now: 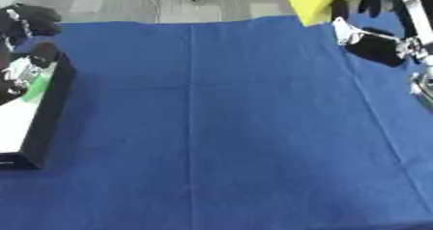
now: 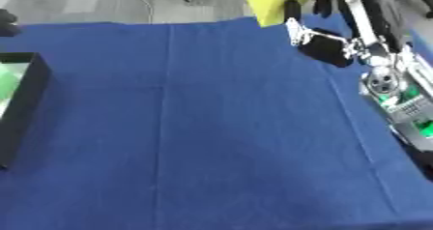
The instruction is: Pick up the objects with one hand, pass them to the other hand, and then place them into the box on the other side of the table.
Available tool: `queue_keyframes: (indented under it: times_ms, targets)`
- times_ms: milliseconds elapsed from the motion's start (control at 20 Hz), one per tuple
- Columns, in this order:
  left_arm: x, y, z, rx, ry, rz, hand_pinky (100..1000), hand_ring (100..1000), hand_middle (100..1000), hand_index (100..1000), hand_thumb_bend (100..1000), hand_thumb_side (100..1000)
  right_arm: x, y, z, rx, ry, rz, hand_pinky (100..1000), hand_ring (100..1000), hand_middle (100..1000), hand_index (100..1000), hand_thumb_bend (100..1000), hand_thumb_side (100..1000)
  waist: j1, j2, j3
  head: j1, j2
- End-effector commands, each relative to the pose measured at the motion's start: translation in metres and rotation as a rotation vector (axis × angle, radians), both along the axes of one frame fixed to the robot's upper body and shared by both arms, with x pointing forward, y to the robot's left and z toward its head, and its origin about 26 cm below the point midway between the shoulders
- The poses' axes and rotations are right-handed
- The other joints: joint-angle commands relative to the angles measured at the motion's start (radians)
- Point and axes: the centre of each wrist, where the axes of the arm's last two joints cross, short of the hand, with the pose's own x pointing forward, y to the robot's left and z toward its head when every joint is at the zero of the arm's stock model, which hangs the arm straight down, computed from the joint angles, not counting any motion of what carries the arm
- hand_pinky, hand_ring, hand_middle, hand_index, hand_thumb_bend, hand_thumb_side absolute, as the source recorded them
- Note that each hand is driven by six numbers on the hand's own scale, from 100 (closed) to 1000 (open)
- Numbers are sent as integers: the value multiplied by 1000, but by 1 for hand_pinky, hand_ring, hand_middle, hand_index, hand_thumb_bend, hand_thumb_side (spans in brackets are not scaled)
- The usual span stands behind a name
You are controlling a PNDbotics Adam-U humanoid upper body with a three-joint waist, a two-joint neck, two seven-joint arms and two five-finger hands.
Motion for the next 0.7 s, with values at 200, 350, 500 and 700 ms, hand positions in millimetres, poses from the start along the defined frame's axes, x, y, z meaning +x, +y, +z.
queue_keyframes:
  times_ms: [200,350,500,700]
  targets:
    - [8,0,13,58,-14,-35,779,708,709,799,484,712,-2,34,3,-62,13,256,658,383,187,338,100,100,-8,-35,0,23,-2]
    - [12,-4,14,84,-8,-62,781,710,712,802,489,715,-3,50,2,-94,37,359,659,382,187,338,100,100,-6,-36,1,29,-2]
    - [15,-9,13,122,2,-99,783,714,717,807,494,720,-4,64,3,-128,38,424,659,382,187,338,100,100,-3,-36,3,30,-2]
    - [21,-16,11,179,21,-153,786,717,722,812,508,722,-5,81,5,-152,27,501,661,384,188,339,100,100,-1,-34,3,31,-2]
